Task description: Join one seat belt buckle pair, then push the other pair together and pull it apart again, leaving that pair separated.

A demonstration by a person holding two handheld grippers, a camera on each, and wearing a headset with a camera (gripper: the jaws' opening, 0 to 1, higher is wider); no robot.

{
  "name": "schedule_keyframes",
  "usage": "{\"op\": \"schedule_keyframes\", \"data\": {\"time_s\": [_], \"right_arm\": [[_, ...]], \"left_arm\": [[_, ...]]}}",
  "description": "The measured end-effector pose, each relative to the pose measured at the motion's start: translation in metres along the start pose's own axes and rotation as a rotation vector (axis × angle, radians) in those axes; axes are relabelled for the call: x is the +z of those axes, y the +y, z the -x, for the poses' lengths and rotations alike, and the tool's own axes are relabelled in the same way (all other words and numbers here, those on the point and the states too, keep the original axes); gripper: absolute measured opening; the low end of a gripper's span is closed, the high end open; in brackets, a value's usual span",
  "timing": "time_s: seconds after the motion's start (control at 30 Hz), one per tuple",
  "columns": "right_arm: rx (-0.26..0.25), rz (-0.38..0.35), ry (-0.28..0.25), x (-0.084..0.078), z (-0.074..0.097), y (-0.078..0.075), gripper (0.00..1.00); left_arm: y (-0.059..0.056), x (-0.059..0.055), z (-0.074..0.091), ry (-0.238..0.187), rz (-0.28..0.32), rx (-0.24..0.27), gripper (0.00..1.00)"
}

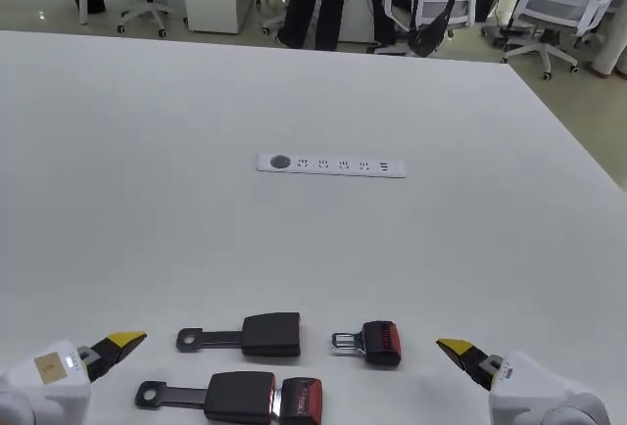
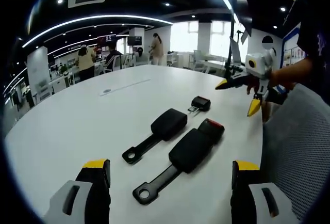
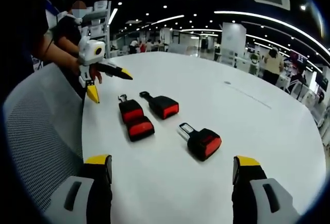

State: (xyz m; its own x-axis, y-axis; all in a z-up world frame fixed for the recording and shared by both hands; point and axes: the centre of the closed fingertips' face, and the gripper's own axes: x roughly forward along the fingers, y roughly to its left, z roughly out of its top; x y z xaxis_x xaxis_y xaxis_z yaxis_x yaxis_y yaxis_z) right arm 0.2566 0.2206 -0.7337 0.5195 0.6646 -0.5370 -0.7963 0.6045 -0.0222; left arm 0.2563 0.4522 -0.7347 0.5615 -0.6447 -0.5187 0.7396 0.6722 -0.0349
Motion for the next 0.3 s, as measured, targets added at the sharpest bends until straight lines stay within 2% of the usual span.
{"op": "schedule_keyframes", "data": {"time_s": [0.3], "right_arm": [[0.0, 0.005, 0.008, 0.0006, 0.0015, 0.0028, 0.99]], "left_arm": [[-0.0019, 0.0014, 0.0005, 0.002, 0.003, 0.001, 1.0]]}}
